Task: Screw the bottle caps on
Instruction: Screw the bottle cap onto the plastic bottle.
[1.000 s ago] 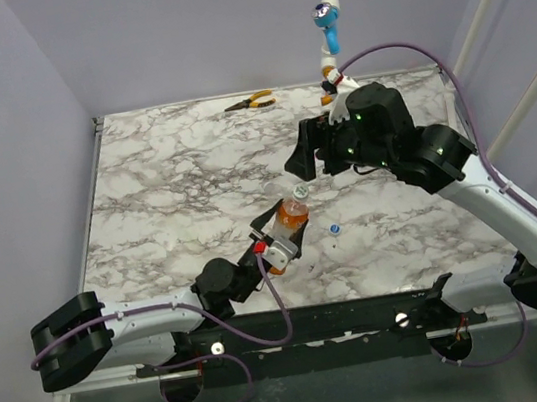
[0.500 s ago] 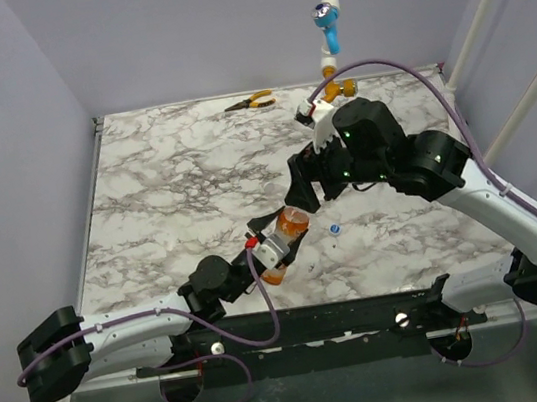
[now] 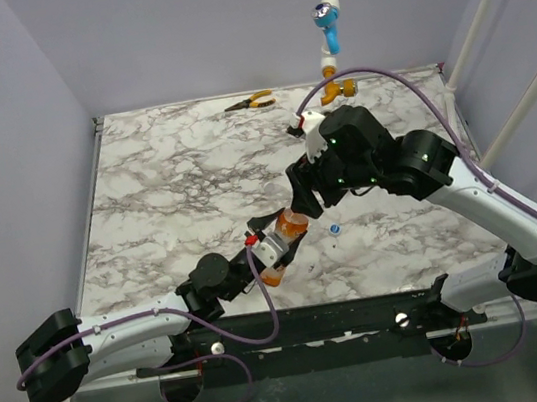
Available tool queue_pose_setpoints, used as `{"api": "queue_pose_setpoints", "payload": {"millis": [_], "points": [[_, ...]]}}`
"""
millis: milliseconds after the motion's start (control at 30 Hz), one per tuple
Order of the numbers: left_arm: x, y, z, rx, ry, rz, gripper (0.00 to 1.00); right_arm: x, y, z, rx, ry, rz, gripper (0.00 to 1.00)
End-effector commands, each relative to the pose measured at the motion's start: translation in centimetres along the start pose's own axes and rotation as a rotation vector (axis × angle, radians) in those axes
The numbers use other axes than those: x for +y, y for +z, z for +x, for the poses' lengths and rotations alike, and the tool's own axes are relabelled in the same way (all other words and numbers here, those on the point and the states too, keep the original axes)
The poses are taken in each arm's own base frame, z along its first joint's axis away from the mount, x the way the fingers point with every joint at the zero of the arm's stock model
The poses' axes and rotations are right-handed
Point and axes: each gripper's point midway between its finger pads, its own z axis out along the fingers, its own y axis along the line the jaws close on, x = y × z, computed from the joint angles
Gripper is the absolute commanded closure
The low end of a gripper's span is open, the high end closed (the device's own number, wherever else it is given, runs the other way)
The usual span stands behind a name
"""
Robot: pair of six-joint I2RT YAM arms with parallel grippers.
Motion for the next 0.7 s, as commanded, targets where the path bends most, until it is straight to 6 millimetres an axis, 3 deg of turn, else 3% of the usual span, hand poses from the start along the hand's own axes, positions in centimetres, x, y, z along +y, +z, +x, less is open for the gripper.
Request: {"api": "queue_pose_setpoints", "payload": {"millis": [0,267,667], "points": [[-0.1,0.2,-1.0,-0.027,-0.017,0.02,0.67,-0.3,0.6,0.6,0.036,-0.027,0.023,0.36],[0.0,0.3,-1.1,-0.03,-0.016,0.021,0.67,-1.5,1.3,0.6,0.049,-0.042,0.11,0.39],[0.0,0.3,-1.1,-0.03,-0.019,0.019,0.67,-1.4,1.8,1.0,0.061,-0.027,0.102,0.47]]}}
